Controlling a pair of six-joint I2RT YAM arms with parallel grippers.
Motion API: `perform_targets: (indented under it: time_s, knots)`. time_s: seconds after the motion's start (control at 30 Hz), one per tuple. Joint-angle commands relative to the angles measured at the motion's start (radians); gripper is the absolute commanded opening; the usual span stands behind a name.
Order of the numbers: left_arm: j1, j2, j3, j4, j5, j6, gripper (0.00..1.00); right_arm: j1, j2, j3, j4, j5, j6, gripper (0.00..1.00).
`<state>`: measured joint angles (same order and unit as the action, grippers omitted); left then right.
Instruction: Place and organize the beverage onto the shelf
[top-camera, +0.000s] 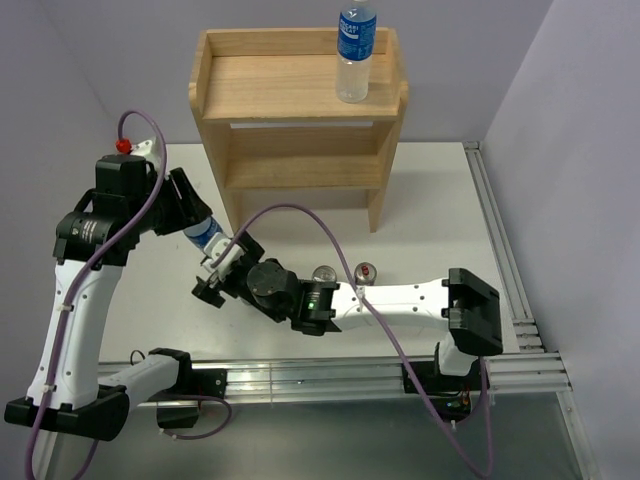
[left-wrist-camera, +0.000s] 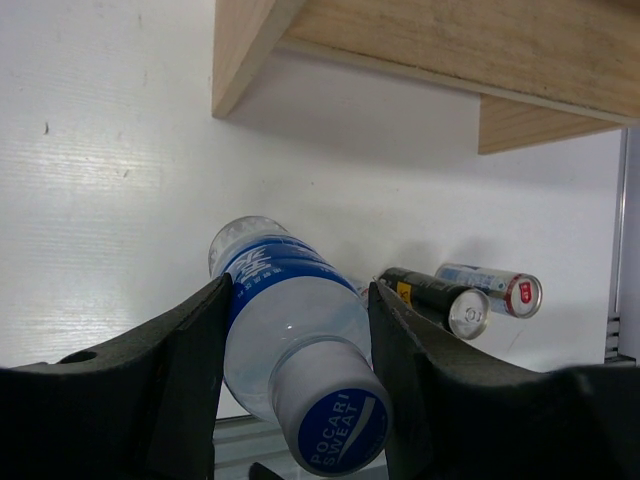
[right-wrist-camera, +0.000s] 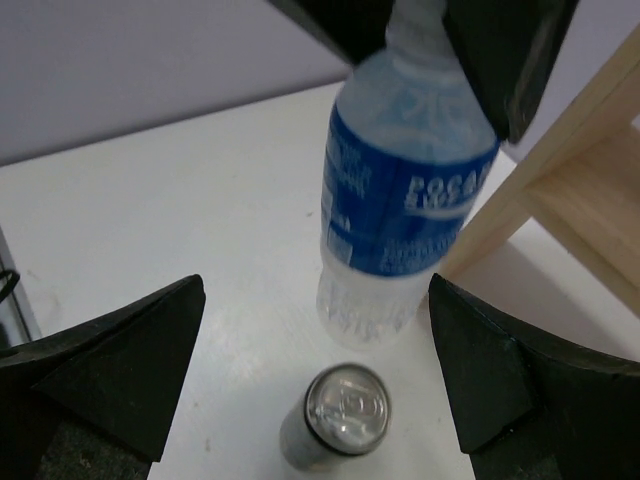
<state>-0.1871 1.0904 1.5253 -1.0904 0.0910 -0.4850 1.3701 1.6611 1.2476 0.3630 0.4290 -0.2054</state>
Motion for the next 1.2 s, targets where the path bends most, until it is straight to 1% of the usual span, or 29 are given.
perform_targets:
  time_s: [0.0,0.13,0.27,0.6,0.9,1.07,1.1,1.13,1.17]
  knots:
    - [-0.003,-0.043,0.081,0.089,0.078,-0.001,0.0,-0.003,0.043,0.105,0.103,0.036,-0.081,1.0]
    - [-0.003,-0.055,0.101,0.08,0.099,-0.001,0.0,-0.014,0.097,0.153,0.109,0.04,-0.095,1.0]
    - [-0.006,-0.073,0.078,0.087,0.127,-0.007,0.0,-0.022,0.124,0.182,0.113,0.054,-0.1,1.0]
    - [-0.011,-0.11,0.072,0.11,0.202,-0.032,0.0,-0.051,0.157,0.165,0.154,0.091,-0.118,1.0]
    - [-0.025,-0.13,0.072,0.104,0.197,-0.038,0.0,-0.094,0.181,0.173,0.172,0.148,-0.163,1.0]
    - [-0.026,-0.132,0.072,0.107,0.204,-0.037,0.0,-0.12,0.19,0.182,0.177,0.142,-0.158,0.99]
    - [-0.026,-0.132,0.07,0.107,0.202,-0.037,0.0,-0.12,0.192,0.184,0.175,0.145,-0.158,0.97]
    - [-0.026,-0.13,0.072,0.104,0.199,-0.035,0.0,-0.121,0.195,0.185,0.174,0.145,-0.158,0.92]
    - [-0.026,-0.129,0.072,0.104,0.194,-0.03,0.0,-0.121,0.193,0.188,0.171,0.145,-0.151,0.74]
